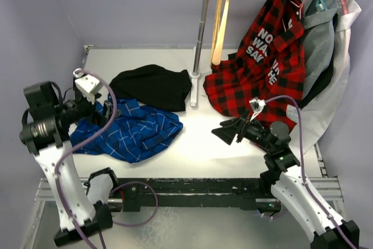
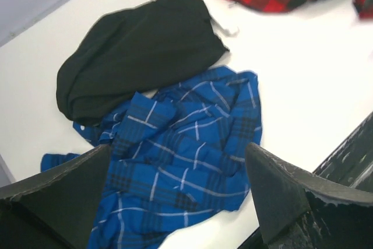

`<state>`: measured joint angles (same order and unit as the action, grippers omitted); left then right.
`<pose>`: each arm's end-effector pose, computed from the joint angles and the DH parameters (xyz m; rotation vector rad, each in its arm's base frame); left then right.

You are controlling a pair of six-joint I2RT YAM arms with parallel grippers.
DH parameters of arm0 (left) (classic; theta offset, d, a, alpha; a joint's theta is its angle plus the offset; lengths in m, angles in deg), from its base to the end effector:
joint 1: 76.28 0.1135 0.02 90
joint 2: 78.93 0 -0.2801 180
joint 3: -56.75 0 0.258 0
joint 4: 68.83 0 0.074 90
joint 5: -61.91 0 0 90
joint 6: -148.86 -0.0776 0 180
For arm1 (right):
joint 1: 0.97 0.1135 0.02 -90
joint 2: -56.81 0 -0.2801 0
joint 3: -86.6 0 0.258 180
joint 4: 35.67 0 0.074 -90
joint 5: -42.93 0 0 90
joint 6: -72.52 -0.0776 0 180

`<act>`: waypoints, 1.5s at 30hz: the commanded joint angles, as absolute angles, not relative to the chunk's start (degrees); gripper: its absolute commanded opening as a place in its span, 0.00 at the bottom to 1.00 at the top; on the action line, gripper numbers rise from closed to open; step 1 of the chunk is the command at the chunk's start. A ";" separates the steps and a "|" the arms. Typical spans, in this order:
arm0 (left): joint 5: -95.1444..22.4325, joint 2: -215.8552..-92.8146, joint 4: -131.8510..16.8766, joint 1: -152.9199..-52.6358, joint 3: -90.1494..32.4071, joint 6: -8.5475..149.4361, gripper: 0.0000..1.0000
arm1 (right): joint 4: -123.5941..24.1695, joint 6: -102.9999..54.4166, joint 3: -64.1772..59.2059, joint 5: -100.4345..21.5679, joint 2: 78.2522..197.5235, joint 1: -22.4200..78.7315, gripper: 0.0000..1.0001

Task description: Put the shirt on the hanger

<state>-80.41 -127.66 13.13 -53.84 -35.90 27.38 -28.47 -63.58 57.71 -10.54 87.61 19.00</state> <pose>0.1313 -0.0122 0.4282 0.6114 1.8838 -0.4177 0.1469 0.1025 0.2609 -0.1982 1.6532 1.3693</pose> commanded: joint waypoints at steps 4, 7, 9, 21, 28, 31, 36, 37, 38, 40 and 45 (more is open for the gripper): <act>-70.98 -146.43 31.07 -66.60 -36.19 0.11 0.99 | -32.76 -47.75 47.80 -19.97 97.43 28.88 1.00; -62.66 -145.32 25.99 -79.20 -27.41 3.24 0.99 | -36.33 -39.08 42.82 -30.64 106.10 39.15 1.00; -62.31 -143.70 23.80 -81.52 -23.13 1.24 1.00 | -35.16 -34.41 41.00 -36.50 111.23 45.95 1.00; -67.31 -149.09 17.00 -81.64 -12.94 -2.68 1.00 | -16.23 -25.45 41.51 -48.57 130.80 49.20 1.00; -67.32 -158.12 12.65 -81.64 -13.16 -2.73 1.00 | -10.30 -21.13 37.33 -50.72 142.34 50.01 1.00; -68.87 -159.34 11.37 -81.93 -13.18 -2.91 1.00 | -9.89 -21.20 34.82 -49.55 146.72 50.01 0.96; -71.18 -161.83 9.58 -83.67 -12.62 -1.76 0.95 | -9.18 -21.97 31.82 -44.80 152.49 50.01 0.82; -71.32 -162.20 9.11 -84.17 -12.22 -1.30 0.92 | -9.19 -22.22 31.45 -43.73 153.19 50.01 0.78; -71.33 -162.51 8.51 -84.70 -11.76 -0.99 0.90 | -9.23 -22.30 31.08 -42.65 153.94 50.05 0.74; -71.34 -163.00 7.96 -85.29 -11.35 -0.72 0.86 | -10.17 -22.73 30.24 -41.68 155.14 50.01 0.70; -71.21 -163.14 7.67 -85.92 -10.84 -0.55 0.80 | -11.65 -23.04 29.23 -41.06 156.88 50.01 0.64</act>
